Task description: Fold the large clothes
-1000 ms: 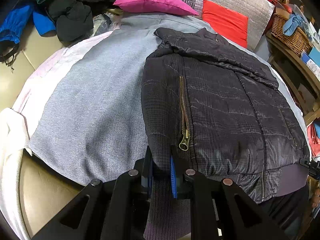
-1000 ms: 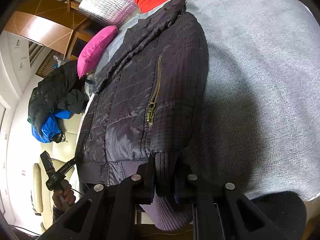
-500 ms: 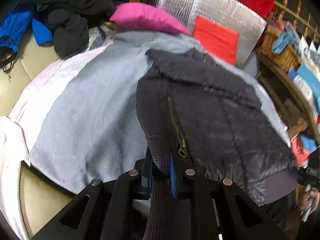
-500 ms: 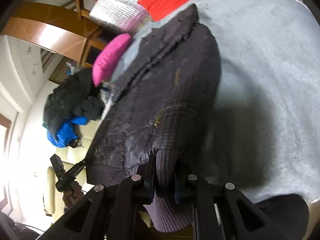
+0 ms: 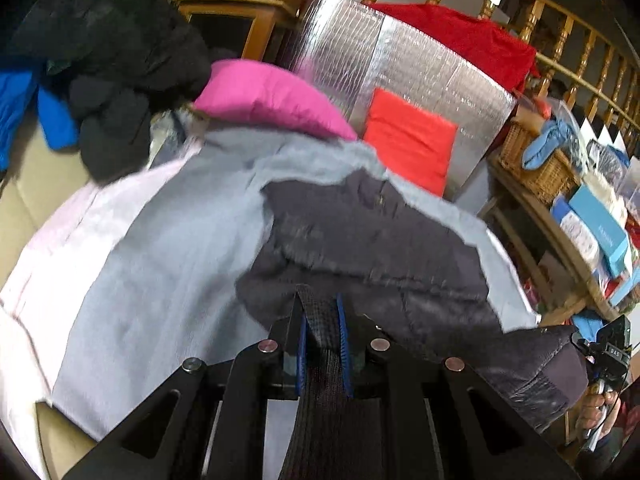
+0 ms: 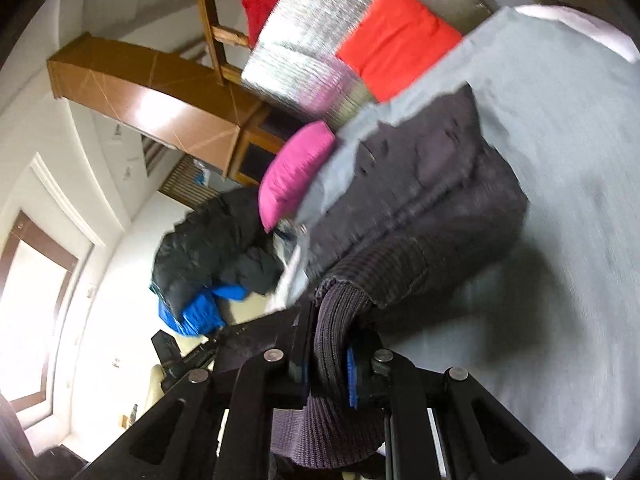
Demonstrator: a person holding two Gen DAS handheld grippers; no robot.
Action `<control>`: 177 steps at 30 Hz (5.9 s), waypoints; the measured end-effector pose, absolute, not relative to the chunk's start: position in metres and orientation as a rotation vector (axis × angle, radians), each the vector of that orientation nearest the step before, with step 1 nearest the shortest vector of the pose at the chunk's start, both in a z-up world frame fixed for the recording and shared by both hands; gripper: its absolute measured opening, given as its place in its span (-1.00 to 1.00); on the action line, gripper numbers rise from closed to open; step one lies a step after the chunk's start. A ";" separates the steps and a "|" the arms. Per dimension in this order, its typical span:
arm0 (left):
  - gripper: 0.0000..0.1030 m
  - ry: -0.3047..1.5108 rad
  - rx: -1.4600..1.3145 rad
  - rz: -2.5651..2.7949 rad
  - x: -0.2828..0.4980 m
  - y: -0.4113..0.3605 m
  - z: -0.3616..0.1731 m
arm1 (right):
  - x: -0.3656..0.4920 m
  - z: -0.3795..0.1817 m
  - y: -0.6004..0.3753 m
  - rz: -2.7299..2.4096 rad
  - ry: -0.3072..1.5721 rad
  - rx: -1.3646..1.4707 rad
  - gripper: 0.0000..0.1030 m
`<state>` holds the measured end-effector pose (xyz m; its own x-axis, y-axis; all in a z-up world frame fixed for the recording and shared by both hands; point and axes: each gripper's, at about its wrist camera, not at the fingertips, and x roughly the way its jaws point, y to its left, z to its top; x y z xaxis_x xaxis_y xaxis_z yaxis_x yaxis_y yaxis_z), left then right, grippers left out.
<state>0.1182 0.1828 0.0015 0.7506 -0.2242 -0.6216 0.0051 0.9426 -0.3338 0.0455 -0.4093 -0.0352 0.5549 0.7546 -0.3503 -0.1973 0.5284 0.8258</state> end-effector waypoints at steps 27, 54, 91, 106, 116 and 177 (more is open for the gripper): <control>-0.72 0.672 -0.319 0.016 0.202 0.175 0.018 | 0.161 0.011 -0.400 0.516 0.696 0.806 -0.75; -0.71 0.645 -0.238 -0.008 0.226 0.162 0.038 | 0.182 0.028 -0.400 0.499 0.684 0.754 -0.75; -0.72 0.813 -0.226 0.096 0.440 0.161 -0.046 | 0.408 -0.033 -0.396 0.357 0.801 0.730 -0.78; -0.71 0.889 -0.228 0.101 0.480 0.163 -0.087 | 0.451 -0.085 -0.398 0.287 0.883 0.733 -0.78; -0.71 0.873 -0.228 0.087 0.491 0.163 -0.078 | 0.455 -0.077 -0.398 0.287 0.875 0.700 -0.78; -0.48 1.015 -0.147 0.023 0.510 0.167 -0.137 | 0.463 -0.120 -0.406 0.158 1.022 0.371 -0.71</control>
<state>0.5101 0.1666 -0.1370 0.5281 -0.0486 -0.8478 -0.0877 0.9899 -0.1114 0.4630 -0.4057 -0.1205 0.5167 0.2989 -0.8023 0.0435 0.9267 0.3733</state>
